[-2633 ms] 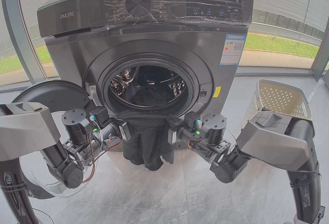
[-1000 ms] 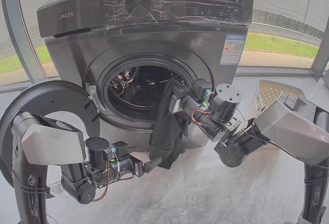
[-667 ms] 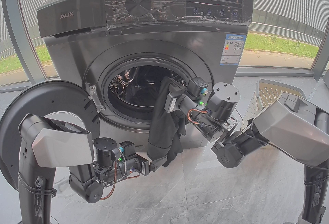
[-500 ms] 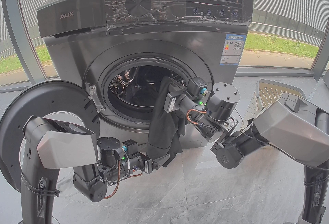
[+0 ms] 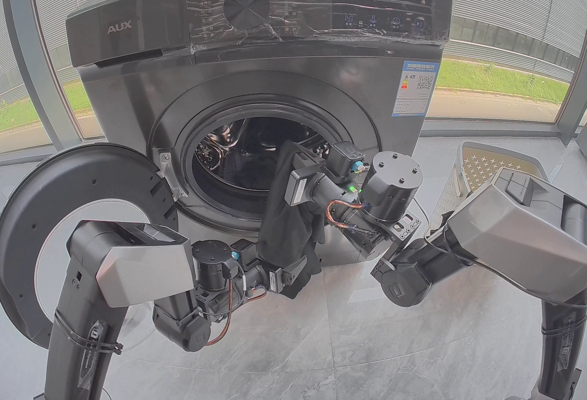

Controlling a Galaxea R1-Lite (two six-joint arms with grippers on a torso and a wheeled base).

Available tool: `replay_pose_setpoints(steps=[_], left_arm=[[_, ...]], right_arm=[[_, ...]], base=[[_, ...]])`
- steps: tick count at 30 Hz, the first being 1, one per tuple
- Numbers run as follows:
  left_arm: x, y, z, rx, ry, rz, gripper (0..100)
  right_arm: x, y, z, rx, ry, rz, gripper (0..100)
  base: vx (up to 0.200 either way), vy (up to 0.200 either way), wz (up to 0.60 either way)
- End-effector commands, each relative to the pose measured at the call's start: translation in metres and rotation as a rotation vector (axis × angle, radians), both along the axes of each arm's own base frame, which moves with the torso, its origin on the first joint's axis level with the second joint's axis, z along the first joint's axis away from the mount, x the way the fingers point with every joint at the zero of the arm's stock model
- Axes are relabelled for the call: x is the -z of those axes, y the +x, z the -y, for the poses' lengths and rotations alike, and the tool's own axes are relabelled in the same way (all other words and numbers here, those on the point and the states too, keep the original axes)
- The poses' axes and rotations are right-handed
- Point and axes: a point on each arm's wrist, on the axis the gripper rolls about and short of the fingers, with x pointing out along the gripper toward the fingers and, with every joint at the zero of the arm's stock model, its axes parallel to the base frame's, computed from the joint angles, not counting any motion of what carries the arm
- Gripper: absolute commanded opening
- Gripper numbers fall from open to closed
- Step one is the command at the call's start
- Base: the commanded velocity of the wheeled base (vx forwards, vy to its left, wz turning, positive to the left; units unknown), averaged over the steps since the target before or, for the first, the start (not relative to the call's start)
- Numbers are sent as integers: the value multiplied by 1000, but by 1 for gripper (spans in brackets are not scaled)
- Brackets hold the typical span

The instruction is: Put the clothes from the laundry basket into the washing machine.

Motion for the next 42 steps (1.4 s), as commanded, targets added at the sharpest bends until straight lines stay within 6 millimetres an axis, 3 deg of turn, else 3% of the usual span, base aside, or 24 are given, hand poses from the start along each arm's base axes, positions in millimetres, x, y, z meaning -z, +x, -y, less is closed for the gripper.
replay_pose_setpoints(steps=[1, 4, 5, 18, 24, 29, 32, 38, 42], left_arm=[[15, 9, 5, -22, 3, 4, 100], [17, 14, 6, -54, -1, 18, 100], [17, 17, 7, -63, -4, 26, 0], [12, 18, 1, -107, -2, 36, 0], [-37, -3, -20, -124, -21, 58, 0], [-111, -26, -59, -150, -88, 165, 0], [-144, -45, -80, -132, -123, 223, 0], [-176, -91, -98, -79, -214, 239, 0], [-189, -97, -102, -65, -252, 270, 0]], right_arm=[[0, -2, 0, -3, 0, -4, 0], [1, -2, 0, -3, -1, -5, 0], [1, -2, 0, -4, 0, -6, 0], [5, 4, 6, 16, 1, -17, 0], [26, 13, 33, 74, -43, -78, 0], [37, 6, 50, 87, -49, -111, 0], [38, -5, 56, 79, -55, -123, 0], [28, -32, 72, 55, -15, -139, 0], [33, -52, 90, 39, -33, -202, 0]], base=[[0, 0, 0], [0, 0, 0], [0, 0, 0], [0, 0, 0], [0, 0, 0], [0, 0, 0], [0, 0, 0], [0, 0, 0], [0, 0, 0]])
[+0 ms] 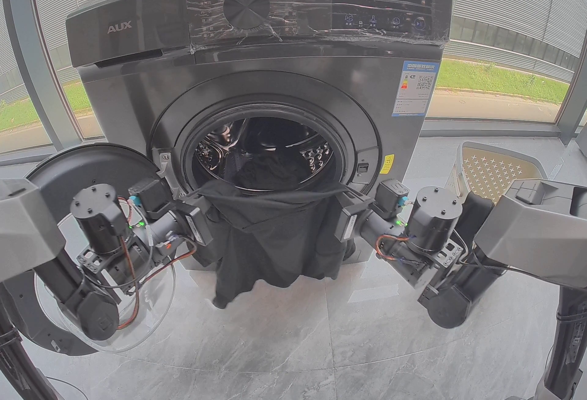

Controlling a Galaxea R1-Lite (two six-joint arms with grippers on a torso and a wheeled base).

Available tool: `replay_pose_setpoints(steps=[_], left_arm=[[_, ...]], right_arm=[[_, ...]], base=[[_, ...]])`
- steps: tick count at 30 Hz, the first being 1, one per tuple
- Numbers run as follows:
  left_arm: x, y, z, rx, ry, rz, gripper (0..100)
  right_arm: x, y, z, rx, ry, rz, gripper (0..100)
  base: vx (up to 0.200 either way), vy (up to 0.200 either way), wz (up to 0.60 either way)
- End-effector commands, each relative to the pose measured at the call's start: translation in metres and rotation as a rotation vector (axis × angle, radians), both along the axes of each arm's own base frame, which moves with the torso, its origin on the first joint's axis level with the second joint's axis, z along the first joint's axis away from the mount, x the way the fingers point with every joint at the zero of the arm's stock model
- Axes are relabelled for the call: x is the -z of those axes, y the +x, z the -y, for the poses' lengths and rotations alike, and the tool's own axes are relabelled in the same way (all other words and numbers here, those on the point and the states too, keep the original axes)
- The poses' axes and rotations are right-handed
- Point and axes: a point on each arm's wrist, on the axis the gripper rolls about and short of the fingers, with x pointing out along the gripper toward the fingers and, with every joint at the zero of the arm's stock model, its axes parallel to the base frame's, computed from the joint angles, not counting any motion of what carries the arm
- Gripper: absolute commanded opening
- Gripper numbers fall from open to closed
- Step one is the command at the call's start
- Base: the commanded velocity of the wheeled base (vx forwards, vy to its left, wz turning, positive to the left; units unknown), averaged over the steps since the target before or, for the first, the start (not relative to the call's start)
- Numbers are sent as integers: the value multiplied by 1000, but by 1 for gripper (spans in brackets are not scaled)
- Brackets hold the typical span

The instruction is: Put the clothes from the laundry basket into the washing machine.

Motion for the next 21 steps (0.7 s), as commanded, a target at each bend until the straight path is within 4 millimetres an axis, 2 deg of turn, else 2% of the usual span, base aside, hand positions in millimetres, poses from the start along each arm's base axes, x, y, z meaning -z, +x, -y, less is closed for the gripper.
replay_pose_setpoints(steps=[1, 5, 21], left_arm=[[-44, -33, -23, 11, -80, 105, 0], [-44, -31, -27, -9, -77, 111, 0], [-45, -32, -33, -35, -69, 117, 0]], right_arm=[[-8, -37, 29, -27, 9, -59, 0], [-5, -50, 38, -36, 14, -107, 0], [-52, -59, 36, -53, 99, 29, 0]], base=[[0, 0, 0], [0, 0, 0], [0, 0, 0]])
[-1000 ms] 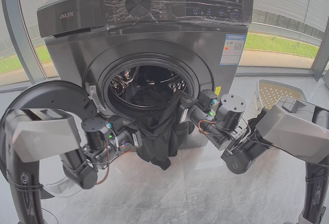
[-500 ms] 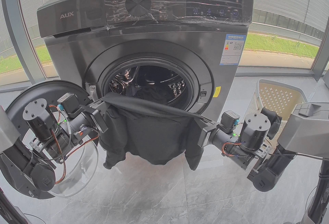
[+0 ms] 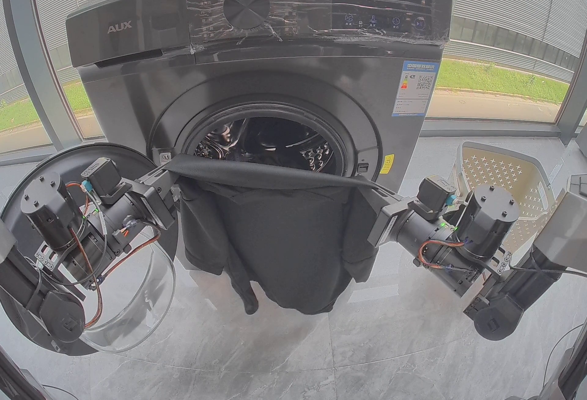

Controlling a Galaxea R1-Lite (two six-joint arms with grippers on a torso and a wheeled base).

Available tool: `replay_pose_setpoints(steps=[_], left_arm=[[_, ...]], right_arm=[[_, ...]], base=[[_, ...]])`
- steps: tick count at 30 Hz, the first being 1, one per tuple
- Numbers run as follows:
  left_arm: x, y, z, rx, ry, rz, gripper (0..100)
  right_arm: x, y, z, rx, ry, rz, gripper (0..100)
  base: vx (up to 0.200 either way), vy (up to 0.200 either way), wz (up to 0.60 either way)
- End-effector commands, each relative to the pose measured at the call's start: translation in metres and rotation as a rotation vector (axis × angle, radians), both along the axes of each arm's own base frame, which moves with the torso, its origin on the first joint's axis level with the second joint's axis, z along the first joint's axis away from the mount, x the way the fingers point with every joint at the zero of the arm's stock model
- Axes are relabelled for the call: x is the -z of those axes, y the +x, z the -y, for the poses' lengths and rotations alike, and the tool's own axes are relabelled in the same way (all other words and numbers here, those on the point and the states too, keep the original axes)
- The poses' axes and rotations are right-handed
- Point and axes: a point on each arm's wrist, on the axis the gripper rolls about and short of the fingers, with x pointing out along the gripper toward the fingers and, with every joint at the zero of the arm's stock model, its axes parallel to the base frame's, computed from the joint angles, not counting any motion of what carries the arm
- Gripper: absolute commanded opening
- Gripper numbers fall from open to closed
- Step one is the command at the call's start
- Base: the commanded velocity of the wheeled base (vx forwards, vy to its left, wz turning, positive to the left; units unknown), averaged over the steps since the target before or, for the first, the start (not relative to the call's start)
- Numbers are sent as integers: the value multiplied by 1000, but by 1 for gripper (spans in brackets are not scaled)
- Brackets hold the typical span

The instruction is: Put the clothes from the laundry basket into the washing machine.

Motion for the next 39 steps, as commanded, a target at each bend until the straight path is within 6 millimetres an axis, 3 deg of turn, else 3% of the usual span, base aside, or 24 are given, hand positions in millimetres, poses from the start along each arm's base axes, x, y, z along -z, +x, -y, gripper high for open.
replay_pose_setpoints(steps=[1, 10, 16, 39], left_arm=[[-6, -2, -2, -7, -7, 22, 0], [-12, -6, -5, -12, -15, 45, 0], [-16, -7, -5, -11, -23, 58, 0], [-13, -7, -7, -20, -18, 48, 0]], right_arm=[[-17, -5, 3, 2, 31, 46, 0], [-24, -4, 2, 7, 45, 70, 0], [-39, 2, -2, 35, 87, 118, 0], [-37, 2, -3, 36, 85, 114, 0]], base=[[0, 0, 0], [0, 0, 0], [0, 0, 0], [0, 0, 0]])
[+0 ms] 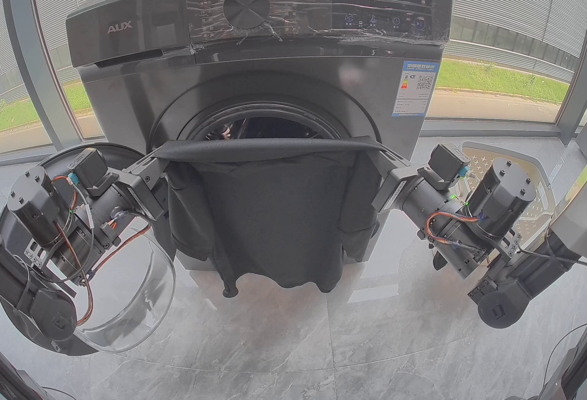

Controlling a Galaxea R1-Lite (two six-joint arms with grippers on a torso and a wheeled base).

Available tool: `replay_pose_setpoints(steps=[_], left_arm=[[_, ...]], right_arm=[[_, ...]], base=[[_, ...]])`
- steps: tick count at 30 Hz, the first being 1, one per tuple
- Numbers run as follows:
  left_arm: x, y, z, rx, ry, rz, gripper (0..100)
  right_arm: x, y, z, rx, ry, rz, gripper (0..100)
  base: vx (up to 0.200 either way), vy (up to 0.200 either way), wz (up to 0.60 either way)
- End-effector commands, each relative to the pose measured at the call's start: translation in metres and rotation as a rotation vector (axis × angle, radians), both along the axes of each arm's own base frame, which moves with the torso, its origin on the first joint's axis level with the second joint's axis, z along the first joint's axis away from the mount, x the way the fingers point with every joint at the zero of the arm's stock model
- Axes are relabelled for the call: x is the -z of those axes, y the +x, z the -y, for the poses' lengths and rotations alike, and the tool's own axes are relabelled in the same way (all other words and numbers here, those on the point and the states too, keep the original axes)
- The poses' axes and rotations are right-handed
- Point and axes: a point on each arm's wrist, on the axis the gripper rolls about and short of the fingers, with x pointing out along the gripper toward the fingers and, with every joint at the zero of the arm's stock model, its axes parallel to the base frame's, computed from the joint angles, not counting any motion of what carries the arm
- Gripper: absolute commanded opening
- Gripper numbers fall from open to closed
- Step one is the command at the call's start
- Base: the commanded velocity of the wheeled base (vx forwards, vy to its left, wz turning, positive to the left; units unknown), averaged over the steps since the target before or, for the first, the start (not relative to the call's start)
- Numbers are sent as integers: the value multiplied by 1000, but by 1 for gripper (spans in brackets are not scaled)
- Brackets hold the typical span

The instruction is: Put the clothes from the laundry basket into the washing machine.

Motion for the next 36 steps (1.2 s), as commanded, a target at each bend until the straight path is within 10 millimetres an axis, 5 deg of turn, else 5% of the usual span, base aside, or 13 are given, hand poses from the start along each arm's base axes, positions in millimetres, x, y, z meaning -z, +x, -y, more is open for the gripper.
replay_pose_setpoints(steps=[1, 16, 17, 26, 36], left_arm=[[1, 0, 0, 0, 2, -2, 0], [12, -5, -1, 7, 28, -46, 0], [14, -6, -1, 9, 33, -52, 100], [26, -17, -2, 24, 56, -108, 100], [72, -9, 29, 129, 211, -229, 100]], right_arm=[[1, 0, 0, -1, -2, -2, 0], [4, -2, -5, -16, -6, -10, 0], [4, -2, -5, -16, -5, -10, 0], [2, -2, -6, -21, 1, -5, 0], [-7, -4, -58, -134, 39, 65, 0]], base=[[0, 0, 0], [0, 0, 0], [0, 0, 0], [0, 0, 0], [0, 0, 0]])
